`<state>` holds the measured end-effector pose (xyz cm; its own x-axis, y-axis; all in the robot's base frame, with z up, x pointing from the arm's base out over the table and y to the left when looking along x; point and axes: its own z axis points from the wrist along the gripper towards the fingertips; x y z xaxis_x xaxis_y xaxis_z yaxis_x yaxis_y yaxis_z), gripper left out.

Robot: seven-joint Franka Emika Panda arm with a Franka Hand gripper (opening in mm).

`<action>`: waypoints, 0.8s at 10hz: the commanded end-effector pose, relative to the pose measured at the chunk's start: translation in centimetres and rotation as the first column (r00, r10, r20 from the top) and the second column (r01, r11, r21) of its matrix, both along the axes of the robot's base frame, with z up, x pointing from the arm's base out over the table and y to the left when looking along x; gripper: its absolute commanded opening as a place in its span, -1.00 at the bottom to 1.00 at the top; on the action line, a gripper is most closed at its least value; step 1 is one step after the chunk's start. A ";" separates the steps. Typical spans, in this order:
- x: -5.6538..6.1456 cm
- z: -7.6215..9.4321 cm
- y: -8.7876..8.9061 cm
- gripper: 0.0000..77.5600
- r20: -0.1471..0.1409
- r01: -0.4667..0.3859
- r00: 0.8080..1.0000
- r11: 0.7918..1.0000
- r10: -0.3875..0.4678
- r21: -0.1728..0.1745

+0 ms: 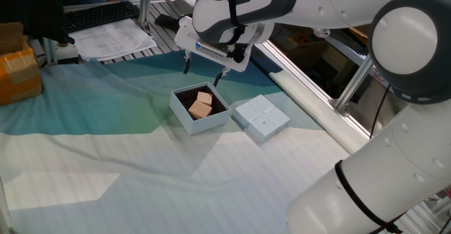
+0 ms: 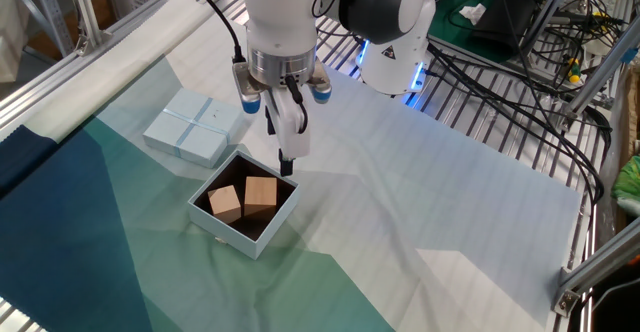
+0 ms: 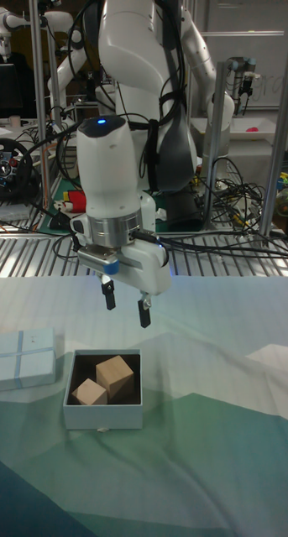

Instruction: Take everything out of the gift box

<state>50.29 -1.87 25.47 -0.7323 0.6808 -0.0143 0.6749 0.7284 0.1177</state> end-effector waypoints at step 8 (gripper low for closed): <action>0.0 -1.8 -0.1 1.00 0.006 -0.010 1.000 0.999 0.011 -0.051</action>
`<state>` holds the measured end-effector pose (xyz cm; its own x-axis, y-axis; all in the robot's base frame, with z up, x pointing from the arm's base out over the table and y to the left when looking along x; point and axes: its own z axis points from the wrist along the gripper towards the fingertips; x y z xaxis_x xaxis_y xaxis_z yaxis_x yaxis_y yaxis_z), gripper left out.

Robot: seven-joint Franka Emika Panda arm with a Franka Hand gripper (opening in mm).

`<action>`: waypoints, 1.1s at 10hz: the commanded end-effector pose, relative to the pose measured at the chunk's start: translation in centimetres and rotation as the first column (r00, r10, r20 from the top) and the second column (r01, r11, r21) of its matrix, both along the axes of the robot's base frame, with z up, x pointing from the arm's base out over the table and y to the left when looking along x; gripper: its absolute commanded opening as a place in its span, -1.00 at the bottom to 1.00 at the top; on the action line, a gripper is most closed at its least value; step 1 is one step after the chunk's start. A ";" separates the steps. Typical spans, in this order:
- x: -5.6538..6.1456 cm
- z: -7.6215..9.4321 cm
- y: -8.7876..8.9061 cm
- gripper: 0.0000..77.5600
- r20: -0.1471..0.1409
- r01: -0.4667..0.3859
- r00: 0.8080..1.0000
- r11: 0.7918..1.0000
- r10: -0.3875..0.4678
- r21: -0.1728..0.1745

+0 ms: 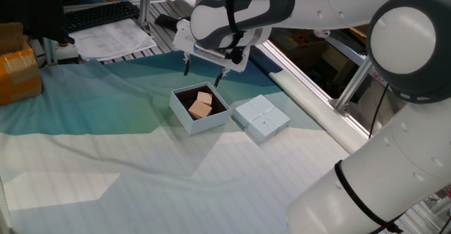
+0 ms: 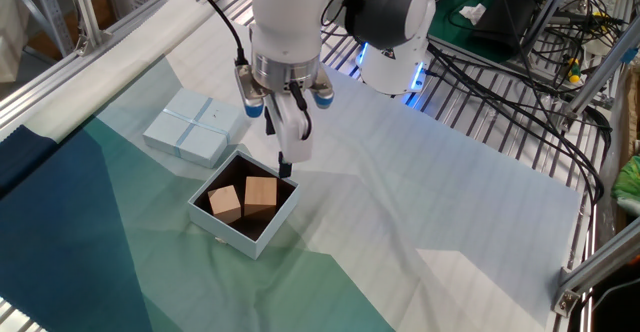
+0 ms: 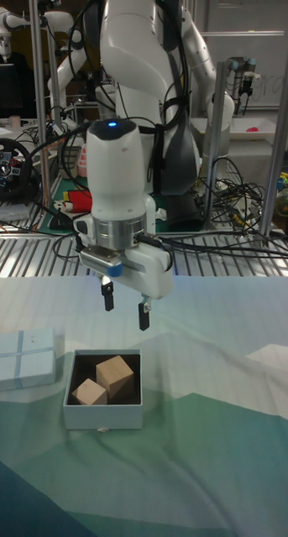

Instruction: Take everything out of the gift box

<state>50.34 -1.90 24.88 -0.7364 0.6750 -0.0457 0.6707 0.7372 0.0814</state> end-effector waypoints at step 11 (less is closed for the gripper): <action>0.6 -7.1 -0.7 1.00 0.040 -0.023 0.999 1.000 0.024 -0.008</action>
